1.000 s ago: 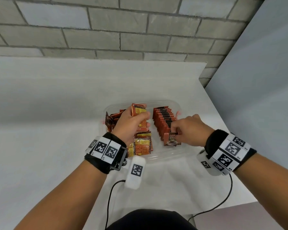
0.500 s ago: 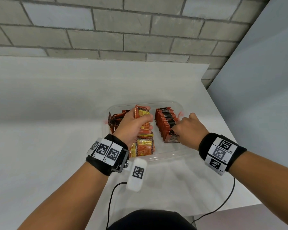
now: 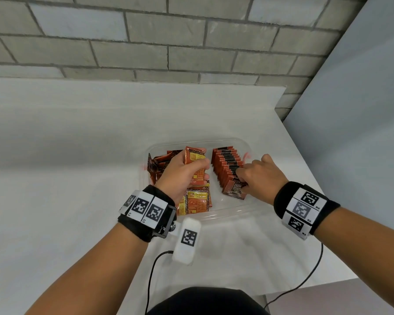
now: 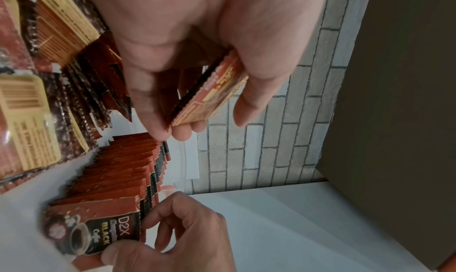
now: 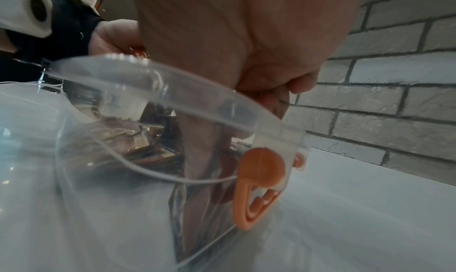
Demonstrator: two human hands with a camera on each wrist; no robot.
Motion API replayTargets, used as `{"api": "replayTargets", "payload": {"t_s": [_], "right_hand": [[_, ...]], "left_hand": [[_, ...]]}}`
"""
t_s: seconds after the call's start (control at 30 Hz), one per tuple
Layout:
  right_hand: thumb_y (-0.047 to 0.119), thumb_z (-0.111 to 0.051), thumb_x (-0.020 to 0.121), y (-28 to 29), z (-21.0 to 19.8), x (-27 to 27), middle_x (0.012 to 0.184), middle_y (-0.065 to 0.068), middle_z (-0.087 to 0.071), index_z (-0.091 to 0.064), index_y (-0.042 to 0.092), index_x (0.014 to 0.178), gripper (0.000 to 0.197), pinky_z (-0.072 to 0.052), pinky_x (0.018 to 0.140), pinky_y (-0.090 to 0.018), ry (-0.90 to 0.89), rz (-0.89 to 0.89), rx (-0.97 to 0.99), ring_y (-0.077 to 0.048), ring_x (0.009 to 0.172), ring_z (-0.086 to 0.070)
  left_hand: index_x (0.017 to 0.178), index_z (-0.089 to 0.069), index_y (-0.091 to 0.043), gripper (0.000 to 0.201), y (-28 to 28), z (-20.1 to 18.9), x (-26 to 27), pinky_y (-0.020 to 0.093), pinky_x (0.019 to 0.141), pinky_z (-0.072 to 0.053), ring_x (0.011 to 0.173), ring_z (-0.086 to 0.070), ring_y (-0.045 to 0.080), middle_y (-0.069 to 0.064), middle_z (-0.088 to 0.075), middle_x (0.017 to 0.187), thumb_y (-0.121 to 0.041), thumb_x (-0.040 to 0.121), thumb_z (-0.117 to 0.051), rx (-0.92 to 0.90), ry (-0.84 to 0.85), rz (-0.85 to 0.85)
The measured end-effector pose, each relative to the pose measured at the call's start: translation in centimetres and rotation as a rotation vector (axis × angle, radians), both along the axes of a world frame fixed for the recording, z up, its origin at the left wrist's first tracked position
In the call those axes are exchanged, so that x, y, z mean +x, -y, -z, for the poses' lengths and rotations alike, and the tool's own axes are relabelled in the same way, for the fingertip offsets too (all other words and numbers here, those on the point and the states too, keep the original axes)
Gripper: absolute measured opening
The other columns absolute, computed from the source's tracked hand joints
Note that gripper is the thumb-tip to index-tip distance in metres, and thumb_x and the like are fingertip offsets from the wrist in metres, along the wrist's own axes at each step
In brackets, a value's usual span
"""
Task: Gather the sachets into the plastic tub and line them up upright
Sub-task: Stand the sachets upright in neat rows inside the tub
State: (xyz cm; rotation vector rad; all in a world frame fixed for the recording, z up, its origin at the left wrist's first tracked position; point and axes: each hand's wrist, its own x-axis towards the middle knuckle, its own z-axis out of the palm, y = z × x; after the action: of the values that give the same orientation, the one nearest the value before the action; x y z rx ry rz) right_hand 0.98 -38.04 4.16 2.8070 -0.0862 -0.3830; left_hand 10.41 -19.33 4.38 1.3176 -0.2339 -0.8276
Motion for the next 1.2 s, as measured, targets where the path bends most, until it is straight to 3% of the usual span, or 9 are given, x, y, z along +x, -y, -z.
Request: {"api": "replayTargets", "payload": {"t_s": [0.17, 0.3, 0.47, 0.7, 0.83, 0.93, 1.03, 1.1, 1.2], "right_hand": [[0.038, -0.061, 0.086, 0.3, 0.1, 0.0, 0.095, 0.003, -0.064, -0.052, 0.018, 0.100, 0.025, -0.019, 0.075, -0.031, 0.028, 0.026, 0.077, -0.021, 0.085, -0.057], [0.036, -0.061, 0.087, 0.5, 0.0, -0.2, 0.092, 0.003, -0.064, -0.052, 0.019, 0.099, 0.022, -0.020, 0.076, -0.031, 0.045, 0.026, 0.089, -0.020, 0.082, -0.057], [0.030, -0.057, 0.089, 0.1, -0.3, 0.2, 0.088, 0.004, -0.061, -0.049, 0.021, 0.087, 0.012, -0.018, 0.075, -0.030, 0.023, 0.010, 0.019, -0.019, 0.077, -0.051], [0.037, -0.056, 0.089, 0.3, -0.4, -0.2, 0.081, 0.006, -0.057, -0.044, 0.022, 0.085, 0.020, -0.016, 0.072, -0.031, 0.072, 0.042, 0.113, -0.018, 0.074, -0.051], [0.044, -0.057, 0.090, 0.5, -1.4, -0.6, 0.084, 0.008, -0.054, -0.054, 0.022, 0.100, 0.025, -0.035, 0.082, -0.030, 0.221, 0.154, 0.438, -0.012, 0.072, -0.050], [0.038, -0.061, 0.089, -0.5, -2.6, -0.4, 0.091, 0.005, -0.059, -0.057, 0.024, 0.116, 0.031, -0.042, 0.068, -0.020, 0.345, 0.271, 0.888, -0.001, 0.071, -0.050], [0.035, -0.062, 0.089, -1.4, -3.0, 0.2, 0.099, 0.011, -0.058, -0.053, 0.027, 0.128, 0.041, -0.046, 0.070, -0.019, 0.315, 0.312, 1.055, -0.005, 0.080, -0.055], [0.031, -0.065, 0.087, -1.7, -2.9, 0.4, 0.096, 0.013, -0.055, -0.054, 0.027, 0.127, 0.041, -0.048, 0.072, -0.021, 0.313, 0.324, 1.115, -0.007, 0.077, -0.055], [0.021, -0.071, 0.084, -1.8, -2.8, 0.8, 0.089, 0.008, -0.058, -0.062, 0.024, 0.111, 0.028, -0.046, 0.068, -0.019, 0.381, 0.336, 1.189, -0.008, 0.071, -0.053]], "left_hand": [[0.115, -0.056, -0.004, 0.027, 0.1, 0.1, 0.0, 0.042, 0.079, -0.055, 0.074, -0.064, 0.023, 0.017, -0.059, 0.097, -0.014, 0.090, -0.063, 0.008, -0.021, -0.008], [0.106, -0.055, -0.006, 0.015, 0.2, 0.1, 0.0, 0.036, 0.069, -0.058, 0.071, -0.066, 0.023, 0.021, -0.056, 0.099, -0.014, 0.093, -0.059, 0.014, -0.062, -0.002], [0.121, -0.054, -0.006, 0.029, 0.3, 0.3, -0.1, 0.035, 0.070, -0.057, 0.072, -0.066, 0.023, 0.021, -0.058, 0.104, -0.013, 0.093, -0.058, 0.017, -0.070, 0.003], [0.121, -0.052, -0.004, 0.026, 0.2, 0.3, 0.0, 0.037, 0.069, -0.059, 0.072, -0.066, 0.026, 0.023, -0.057, 0.103, -0.010, 0.096, -0.050, -0.013, -0.151, -0.009], [0.113, -0.055, -0.007, 0.018, 0.2, 0.2, 0.1, 0.040, 0.074, -0.059, 0.081, -0.069, 0.029, 0.021, -0.065, 0.099, -0.009, 0.098, -0.045, -0.028, -0.173, 0.013], [0.105, -0.060, -0.010, 0.012, 0.4, 0.2, -0.2, 0.038, 0.070, -0.059, 0.086, -0.071, 0.026, 0.014, -0.070, 0.098, -0.009, 0.095, -0.054, -0.033, -0.109, 0.087], [0.103, -0.062, -0.011, 0.013, 0.8, 0.2, -0.5, 0.032, 0.062, -0.058, 0.081, -0.072, 0.018, 0.006, -0.072, 0.091, -0.009, 0.090, -0.060, -0.029, -0.066, 0.104], [0.104, -0.061, -0.009, 0.016, 0.9, 0.1, -0.6, 0.031, 0.059, -0.059, 0.079, -0.072, 0.018, 0.005, -0.072, 0.090, -0.013, 0.089, -0.062, -0.019, -0.046, 0.107], [0.104, -0.061, -0.012, 0.019, 0.7, -0.1, -0.5, 0.028, 0.057, -0.059, 0.078, -0.071, 0.018, 0.005, -0.072, 0.089, -0.026, 0.091, -0.058, -0.022, -0.065, 0.112]]}}
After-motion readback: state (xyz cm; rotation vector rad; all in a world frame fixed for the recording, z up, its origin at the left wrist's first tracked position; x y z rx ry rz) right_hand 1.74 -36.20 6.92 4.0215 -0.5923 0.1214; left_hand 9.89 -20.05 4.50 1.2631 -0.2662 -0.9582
